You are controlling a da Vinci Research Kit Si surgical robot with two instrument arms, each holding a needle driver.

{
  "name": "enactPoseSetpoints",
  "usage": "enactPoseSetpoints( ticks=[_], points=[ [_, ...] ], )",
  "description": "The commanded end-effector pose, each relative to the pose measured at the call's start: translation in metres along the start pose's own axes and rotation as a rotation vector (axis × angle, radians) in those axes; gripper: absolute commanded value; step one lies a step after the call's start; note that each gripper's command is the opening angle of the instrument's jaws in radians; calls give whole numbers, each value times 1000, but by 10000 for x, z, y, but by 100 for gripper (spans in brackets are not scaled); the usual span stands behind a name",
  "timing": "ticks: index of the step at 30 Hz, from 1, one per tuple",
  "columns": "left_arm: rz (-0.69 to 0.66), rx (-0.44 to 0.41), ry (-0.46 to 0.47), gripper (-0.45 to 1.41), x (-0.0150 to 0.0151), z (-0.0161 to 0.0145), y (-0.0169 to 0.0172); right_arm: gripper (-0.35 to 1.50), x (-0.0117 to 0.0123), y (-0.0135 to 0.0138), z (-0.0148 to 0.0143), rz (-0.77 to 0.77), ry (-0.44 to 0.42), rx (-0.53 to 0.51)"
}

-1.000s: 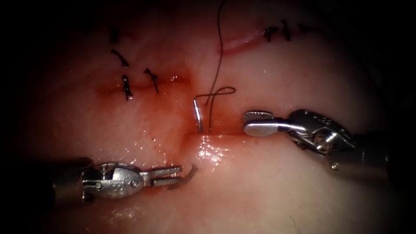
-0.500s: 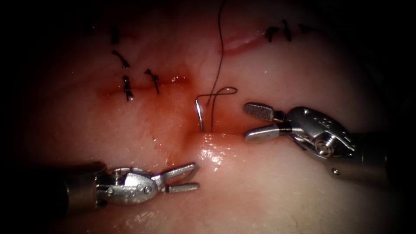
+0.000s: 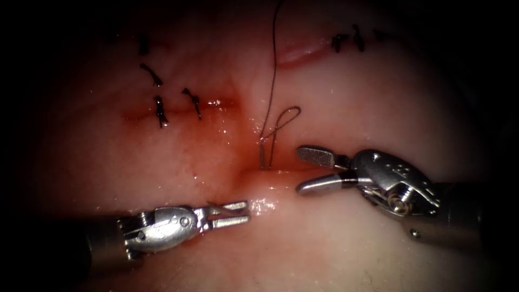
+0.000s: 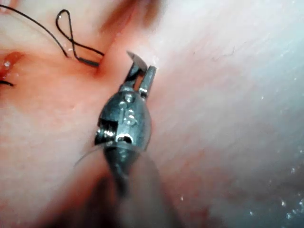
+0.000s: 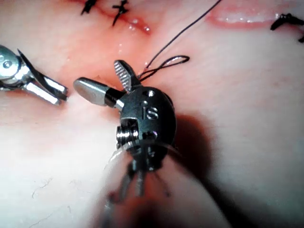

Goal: Wound Closure

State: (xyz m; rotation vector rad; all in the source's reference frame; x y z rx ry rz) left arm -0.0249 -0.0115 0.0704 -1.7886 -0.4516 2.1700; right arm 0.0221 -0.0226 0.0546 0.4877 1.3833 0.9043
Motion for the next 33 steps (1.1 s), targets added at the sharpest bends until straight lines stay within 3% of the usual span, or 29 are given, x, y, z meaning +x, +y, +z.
enactPoseSetpoints(
  ticks=[1,5,9,12,17,21,28,33],
  points=[
    [-57,-49,18,-45,4,6,-1,76,0,-4,11,0,-12,4],
    [-211,-161,53,-45,24,0,-1,78,-2,-8,11,-170,-47,-1],
    [-397,-282,71,-45,56,-16,1,76,-12,-20,12,-199,-177,67],
    [-503,-370,74,-45,78,-29,2,79,-19,-34,23,-239,-226,87],
    [-518,-422,84,-45,104,-45,4,89,-24,-51,44,-295,-223,87],
    [-459,-421,115,-45,136,-66,15,69,-36,-59,65,-318,-230,78],
    [-348,-414,160,-45,189,-94,36,64,-56,-42,89,-391,-295,3],
    [-257,-385,184,-45,217,-109,50,59,-81,-22,98,-472,-404,-69]
  ],
)
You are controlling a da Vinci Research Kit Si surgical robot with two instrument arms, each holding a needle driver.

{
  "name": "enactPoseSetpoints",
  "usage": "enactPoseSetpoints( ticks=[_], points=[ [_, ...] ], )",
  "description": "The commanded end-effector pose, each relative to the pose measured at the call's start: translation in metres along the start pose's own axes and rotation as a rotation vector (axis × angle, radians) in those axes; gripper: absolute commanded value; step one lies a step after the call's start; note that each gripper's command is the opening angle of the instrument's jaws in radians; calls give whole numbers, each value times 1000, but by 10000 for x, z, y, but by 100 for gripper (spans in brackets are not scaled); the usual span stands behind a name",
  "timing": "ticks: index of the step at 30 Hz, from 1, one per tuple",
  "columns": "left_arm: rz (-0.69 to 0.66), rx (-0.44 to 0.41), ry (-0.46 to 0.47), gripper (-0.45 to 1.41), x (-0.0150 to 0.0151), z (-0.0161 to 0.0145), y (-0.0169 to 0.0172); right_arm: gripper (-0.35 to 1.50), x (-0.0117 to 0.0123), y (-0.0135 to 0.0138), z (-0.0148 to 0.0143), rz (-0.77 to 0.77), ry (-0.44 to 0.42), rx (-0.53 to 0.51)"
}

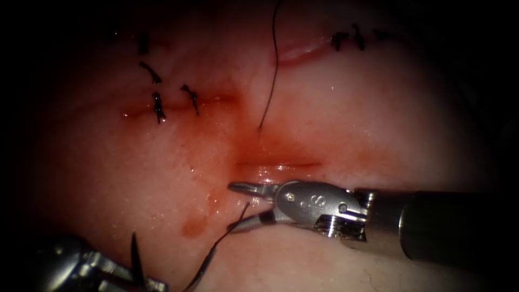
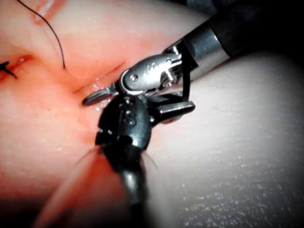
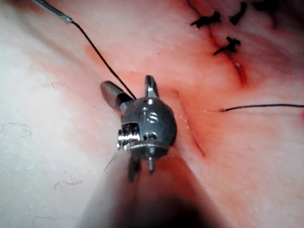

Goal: Wound Closure

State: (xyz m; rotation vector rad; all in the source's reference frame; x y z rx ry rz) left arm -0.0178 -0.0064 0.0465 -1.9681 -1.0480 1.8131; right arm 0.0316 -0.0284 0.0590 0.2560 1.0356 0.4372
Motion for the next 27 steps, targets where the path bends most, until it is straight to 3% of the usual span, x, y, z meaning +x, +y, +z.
enactPoseSetpoints(
  ticks=[1,2,3,5,10,18,20,22,27],
  points=[
    [11,2,5,-45,-1,5,-2,47,-2,3,13,-12,-21,-14],
    [23,2,5,-45,1,6,1,12,-5,3,13,-18,-32,-23],
    [34,8,3,-45,2,6,2,-1,-5,3,11,-18,-33,-26],
    [47,23,2,-45,3,6,4,-1,-4,4,6,-16,-36,-39],
    [100,84,-14,-45,6,-4,6,19,3,5,-17,-13,-83,-39],
    [118,103,-17,-45,9,-4,8,17,-4,0,-4,-23,-87,-15],
    [125,105,-18,-45,9,-3,9,0,-6,-2,1,-27,-84,-4],
    [131,106,-19,-45,9,-3,10,-35,-7,-3,2,-28,-77,2],
    [156,121,-12,-45,14,-7,9,-35,-4,-12,-16,-32,-108,21]
  ],
)
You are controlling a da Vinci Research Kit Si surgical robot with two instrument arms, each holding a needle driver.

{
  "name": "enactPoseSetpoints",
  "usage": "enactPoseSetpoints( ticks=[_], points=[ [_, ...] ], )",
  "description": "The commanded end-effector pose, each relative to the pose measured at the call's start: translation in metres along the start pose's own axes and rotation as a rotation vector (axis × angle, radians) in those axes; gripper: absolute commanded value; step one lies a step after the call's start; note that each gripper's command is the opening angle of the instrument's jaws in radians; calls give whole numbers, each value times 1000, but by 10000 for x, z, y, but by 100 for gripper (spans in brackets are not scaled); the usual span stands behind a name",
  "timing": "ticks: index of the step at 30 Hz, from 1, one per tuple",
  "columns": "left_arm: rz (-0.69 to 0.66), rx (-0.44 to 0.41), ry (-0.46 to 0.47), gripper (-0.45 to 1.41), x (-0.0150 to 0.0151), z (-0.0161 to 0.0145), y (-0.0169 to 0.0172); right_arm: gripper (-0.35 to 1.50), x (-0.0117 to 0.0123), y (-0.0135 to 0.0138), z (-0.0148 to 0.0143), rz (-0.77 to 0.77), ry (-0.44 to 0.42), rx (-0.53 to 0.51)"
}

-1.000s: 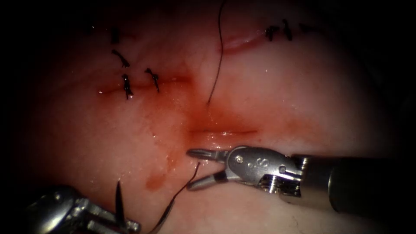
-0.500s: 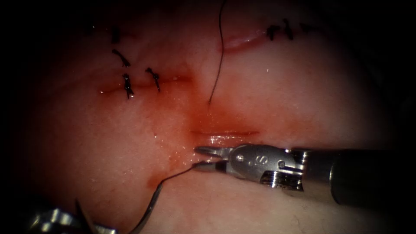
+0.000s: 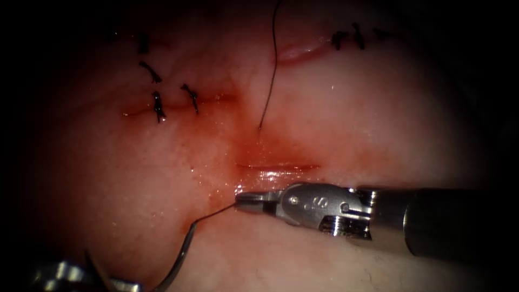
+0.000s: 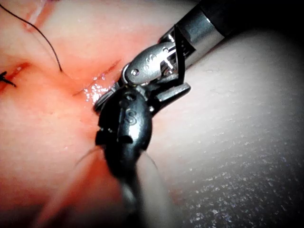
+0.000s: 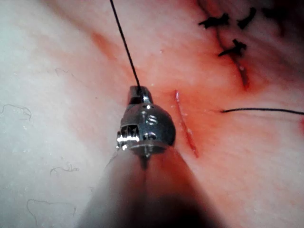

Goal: Wound Closure

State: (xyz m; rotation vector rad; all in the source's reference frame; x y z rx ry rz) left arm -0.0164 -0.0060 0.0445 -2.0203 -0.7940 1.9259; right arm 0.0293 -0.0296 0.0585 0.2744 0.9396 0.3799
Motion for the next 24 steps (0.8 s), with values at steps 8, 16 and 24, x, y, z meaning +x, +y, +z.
enactPoseSetpoints(
  ticks=[8,16,24],
  points=[
    [55,176,-37,-45,-28,-17,-50,-35,49,-78,-12,97,14,136],
    [82,250,-94,-45,-37,-35,-61,-35,97,-126,-21,84,48,226],
    [115,316,-146,-45,-21,-68,-58,109,108,-87,-28,5,134,23]
  ],
)
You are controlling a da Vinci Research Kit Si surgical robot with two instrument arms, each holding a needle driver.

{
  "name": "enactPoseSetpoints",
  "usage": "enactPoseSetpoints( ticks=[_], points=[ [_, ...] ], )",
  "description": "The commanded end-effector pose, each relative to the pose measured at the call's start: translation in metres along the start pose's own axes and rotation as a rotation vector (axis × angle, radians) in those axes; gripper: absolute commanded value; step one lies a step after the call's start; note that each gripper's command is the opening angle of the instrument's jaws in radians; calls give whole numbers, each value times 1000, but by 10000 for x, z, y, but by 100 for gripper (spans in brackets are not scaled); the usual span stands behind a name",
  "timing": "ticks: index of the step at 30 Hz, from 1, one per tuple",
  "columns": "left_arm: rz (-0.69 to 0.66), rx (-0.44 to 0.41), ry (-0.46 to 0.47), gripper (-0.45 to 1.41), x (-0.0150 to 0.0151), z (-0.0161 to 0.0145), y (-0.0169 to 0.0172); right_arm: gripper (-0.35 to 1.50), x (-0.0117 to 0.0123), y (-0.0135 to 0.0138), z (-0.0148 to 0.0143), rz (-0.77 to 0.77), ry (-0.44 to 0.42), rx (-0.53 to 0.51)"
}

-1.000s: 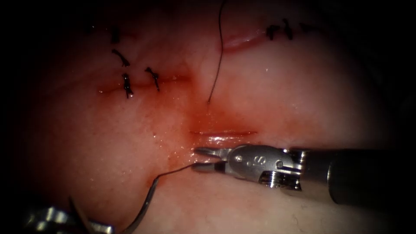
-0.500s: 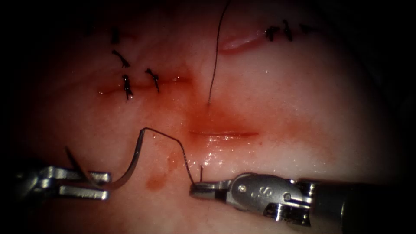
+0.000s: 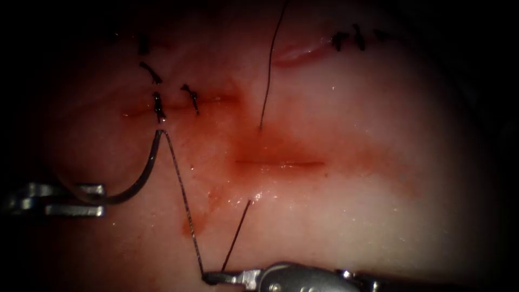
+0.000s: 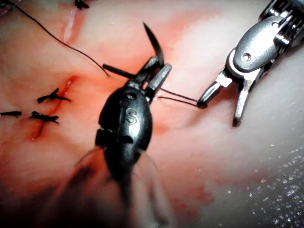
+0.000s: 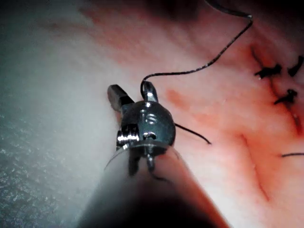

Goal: Wound Closure

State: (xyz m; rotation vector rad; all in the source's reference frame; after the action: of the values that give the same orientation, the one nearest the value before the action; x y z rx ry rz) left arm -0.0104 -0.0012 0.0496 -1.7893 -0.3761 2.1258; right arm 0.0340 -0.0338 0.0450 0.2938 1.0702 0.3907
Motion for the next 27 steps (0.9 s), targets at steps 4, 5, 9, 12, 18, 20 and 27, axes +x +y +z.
enactPoseSetpoints(
  ticks=[4,5,9,12,18,20,27],
  points=[
    [22,74,-67,-45,0,-29,-17,116,-9,52,-15,-64,8,-115],
    [20,99,-86,-45,-1,-36,-21,113,-16,62,-15,-70,0,-134],
    [25,128,-107,-45,-6,-35,-26,111,-38,81,-4,-83,-22,-175],
    [26,137,-111,-45,-12,-33,-29,114,-61,100,11,-93,-59,-205],
    [25,146,-117,-45,-20,-33,-37,116,-82,117,35,-103,-93,-236],
    [25,147,-118,-45,-22,-33,-40,77,-86,115,35,-111,-122,-220],
    [25,158,-123,-45,-31,-30,-49,-35,-81,92,16,-110,-178,-106]
  ],
)
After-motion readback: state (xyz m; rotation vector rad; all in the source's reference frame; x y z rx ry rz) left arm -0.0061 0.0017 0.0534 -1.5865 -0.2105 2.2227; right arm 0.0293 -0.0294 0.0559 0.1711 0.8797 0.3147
